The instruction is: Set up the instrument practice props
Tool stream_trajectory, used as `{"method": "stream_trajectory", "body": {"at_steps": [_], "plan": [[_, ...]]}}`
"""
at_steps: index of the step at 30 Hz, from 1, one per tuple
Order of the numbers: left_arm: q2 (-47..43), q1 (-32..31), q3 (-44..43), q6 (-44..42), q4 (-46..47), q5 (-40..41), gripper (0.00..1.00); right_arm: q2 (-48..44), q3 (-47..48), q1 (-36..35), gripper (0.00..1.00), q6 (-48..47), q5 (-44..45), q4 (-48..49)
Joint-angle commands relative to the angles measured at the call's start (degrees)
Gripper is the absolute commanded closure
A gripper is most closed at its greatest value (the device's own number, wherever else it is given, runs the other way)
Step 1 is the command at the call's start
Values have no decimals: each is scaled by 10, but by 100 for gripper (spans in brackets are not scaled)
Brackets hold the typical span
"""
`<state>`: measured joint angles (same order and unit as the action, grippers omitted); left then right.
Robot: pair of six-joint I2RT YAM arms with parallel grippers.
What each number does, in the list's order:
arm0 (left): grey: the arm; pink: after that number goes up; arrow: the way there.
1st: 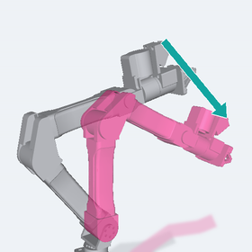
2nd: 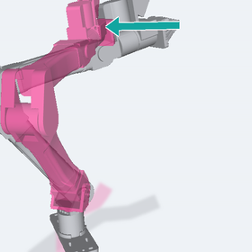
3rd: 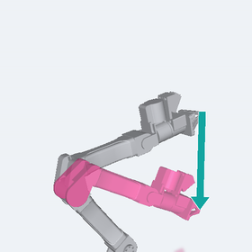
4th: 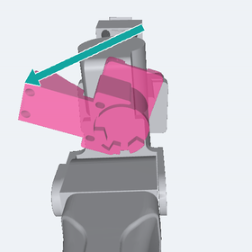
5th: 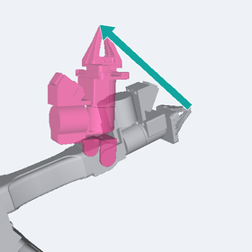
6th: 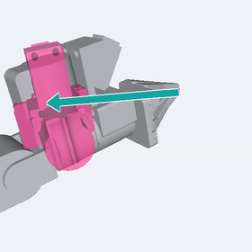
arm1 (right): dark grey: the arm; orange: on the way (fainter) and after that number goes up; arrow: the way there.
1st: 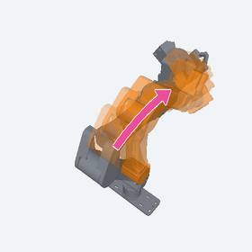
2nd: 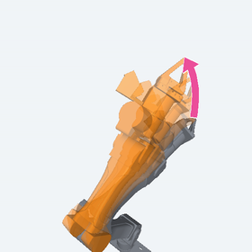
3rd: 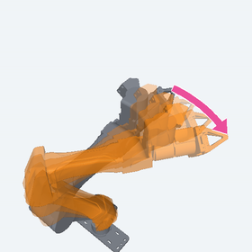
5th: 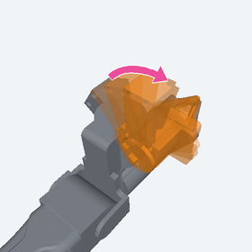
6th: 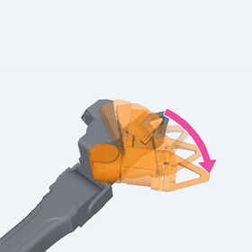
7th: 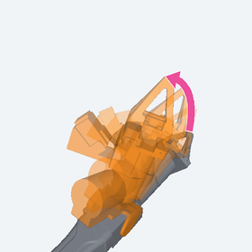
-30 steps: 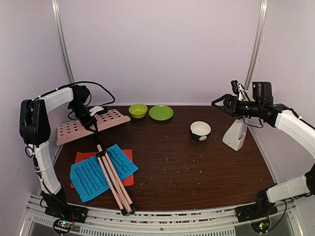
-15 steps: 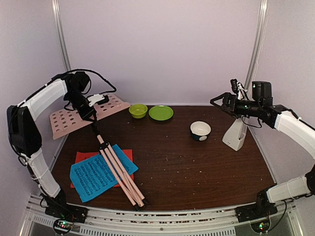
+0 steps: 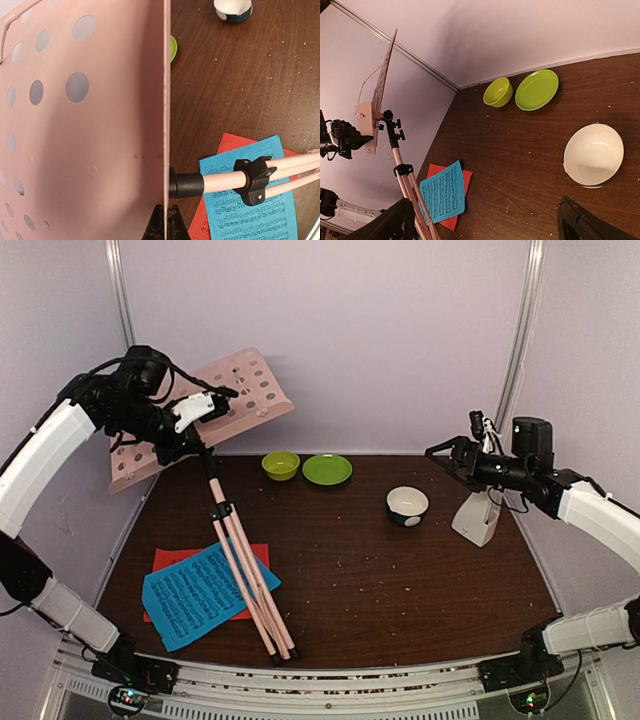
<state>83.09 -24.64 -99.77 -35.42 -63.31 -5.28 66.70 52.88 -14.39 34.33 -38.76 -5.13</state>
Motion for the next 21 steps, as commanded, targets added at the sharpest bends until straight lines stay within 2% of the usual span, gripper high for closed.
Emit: {"method": "stream_trajectory", "body": {"at_steps": [1,11,14,21], "plan": [[-75,-41,-16,-34,222,-13,100,-8,-6,-27,0,37,-6,61],[-90,-160,-55,-50,303,-52,100,52,24,-147,4,116,-18,168],[-88,-184,-66,-38,330,-84,100,87,41,-179,8,144,-35,215],[-79,-235,-79,-10,380,-136,100,158,80,-230,8,195,-65,325]]}}
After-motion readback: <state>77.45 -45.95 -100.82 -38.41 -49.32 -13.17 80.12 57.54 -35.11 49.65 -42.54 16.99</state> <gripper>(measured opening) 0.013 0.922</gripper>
